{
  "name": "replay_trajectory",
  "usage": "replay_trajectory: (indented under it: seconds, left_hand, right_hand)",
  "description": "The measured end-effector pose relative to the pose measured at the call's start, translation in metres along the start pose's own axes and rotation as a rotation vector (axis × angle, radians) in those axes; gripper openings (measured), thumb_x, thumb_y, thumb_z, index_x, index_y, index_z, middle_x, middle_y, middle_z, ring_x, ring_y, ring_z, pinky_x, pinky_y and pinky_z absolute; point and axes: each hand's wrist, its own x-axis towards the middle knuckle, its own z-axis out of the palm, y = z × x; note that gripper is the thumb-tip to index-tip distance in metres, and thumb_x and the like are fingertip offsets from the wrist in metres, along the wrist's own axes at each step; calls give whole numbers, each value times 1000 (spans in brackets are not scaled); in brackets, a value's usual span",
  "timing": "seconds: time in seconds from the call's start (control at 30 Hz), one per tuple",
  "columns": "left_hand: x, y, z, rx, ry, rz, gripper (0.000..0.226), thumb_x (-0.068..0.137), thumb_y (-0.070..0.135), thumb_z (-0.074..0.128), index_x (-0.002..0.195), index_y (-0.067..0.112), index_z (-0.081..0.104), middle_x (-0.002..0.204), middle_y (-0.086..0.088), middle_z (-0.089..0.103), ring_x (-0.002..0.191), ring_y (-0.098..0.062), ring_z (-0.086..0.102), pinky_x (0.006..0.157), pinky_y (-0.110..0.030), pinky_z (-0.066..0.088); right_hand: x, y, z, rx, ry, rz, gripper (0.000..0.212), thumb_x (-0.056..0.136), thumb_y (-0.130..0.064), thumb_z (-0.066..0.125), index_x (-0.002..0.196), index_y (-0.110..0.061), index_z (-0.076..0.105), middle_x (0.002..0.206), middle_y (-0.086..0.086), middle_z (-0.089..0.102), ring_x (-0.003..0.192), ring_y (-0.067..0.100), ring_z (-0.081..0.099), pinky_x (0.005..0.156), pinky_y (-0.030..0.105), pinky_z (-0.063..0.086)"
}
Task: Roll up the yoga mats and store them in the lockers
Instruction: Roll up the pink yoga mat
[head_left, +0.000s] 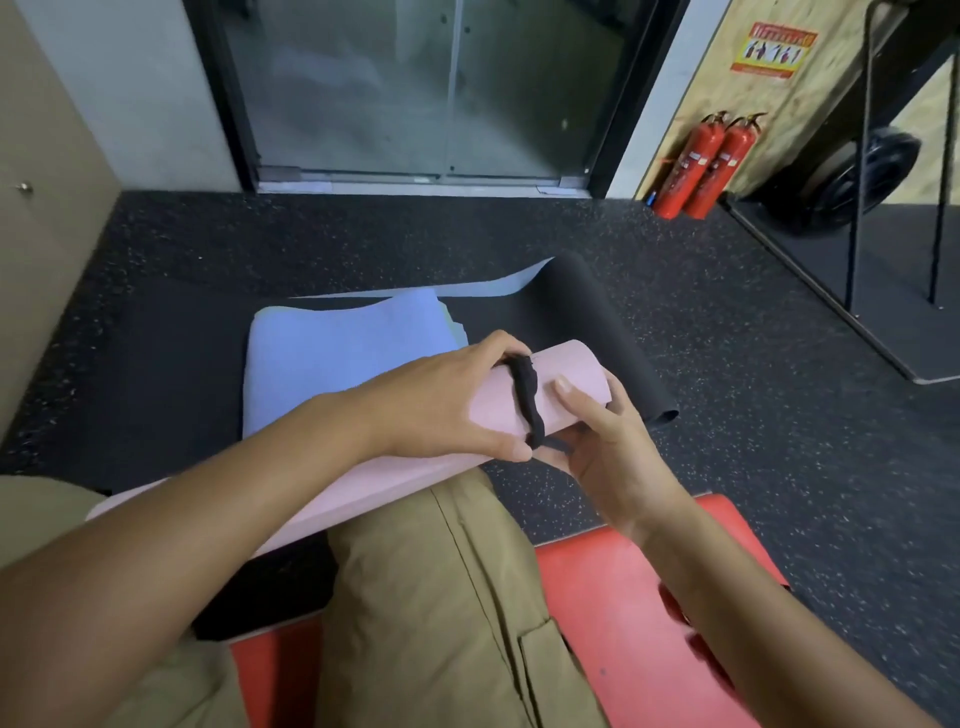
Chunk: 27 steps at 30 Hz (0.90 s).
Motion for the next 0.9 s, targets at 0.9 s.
replay_trajectory:
  seconds: [0.9]
  left_hand:
    - [-144, -112, -169, 202, 534, -455, 84, 61, 72, 80, 130, 38, 44, 117, 13, 62, 101, -17, 60, 90, -42, 51]
  right_hand:
    - [112, -66, 236, -348, -401, -159, 50, 92, -33, 75, 135, -19, 52, 125, 11, 69, 101, 26, 73, 90, 47, 61]
